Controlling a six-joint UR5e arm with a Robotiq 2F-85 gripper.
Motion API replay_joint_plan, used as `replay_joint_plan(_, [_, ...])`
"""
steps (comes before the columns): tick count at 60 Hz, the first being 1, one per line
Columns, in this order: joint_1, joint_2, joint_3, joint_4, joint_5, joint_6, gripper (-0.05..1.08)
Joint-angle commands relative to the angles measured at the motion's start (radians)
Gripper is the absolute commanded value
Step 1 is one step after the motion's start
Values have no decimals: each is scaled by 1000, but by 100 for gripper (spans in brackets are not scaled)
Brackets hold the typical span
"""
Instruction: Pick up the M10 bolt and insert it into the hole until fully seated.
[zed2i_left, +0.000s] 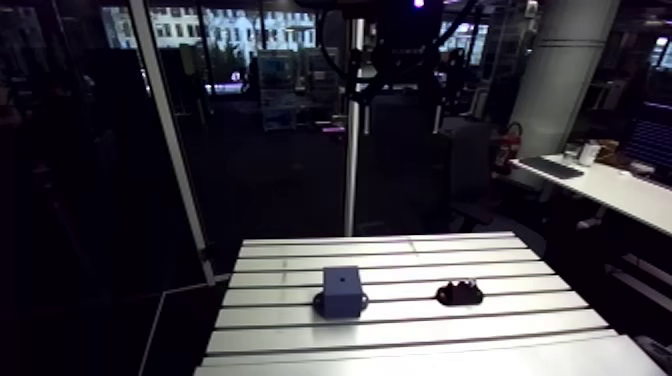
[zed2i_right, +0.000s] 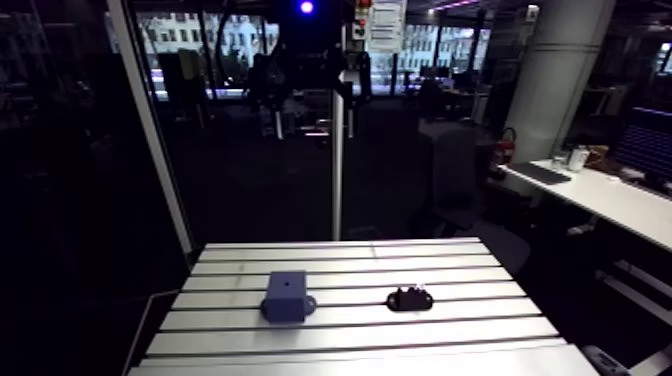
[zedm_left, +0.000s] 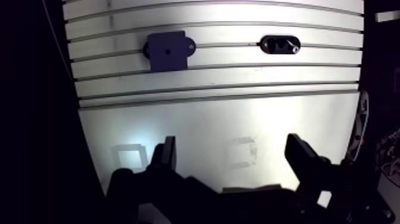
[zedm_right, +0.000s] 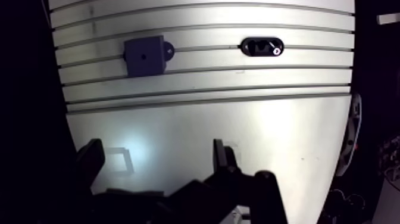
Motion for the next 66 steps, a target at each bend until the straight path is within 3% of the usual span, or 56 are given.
replay_joint_plan(1, [14, 103, -75, -3, 43, 5, 0])
replay_joint_plan(28, [14, 106, -72, -1, 43, 3, 0])
replay_joint_plan(58, [12, 116, -68, -7, 31, -14, 0])
replay_joint_plan(66, [-21, 117, -35, -86, 23, -119, 0])
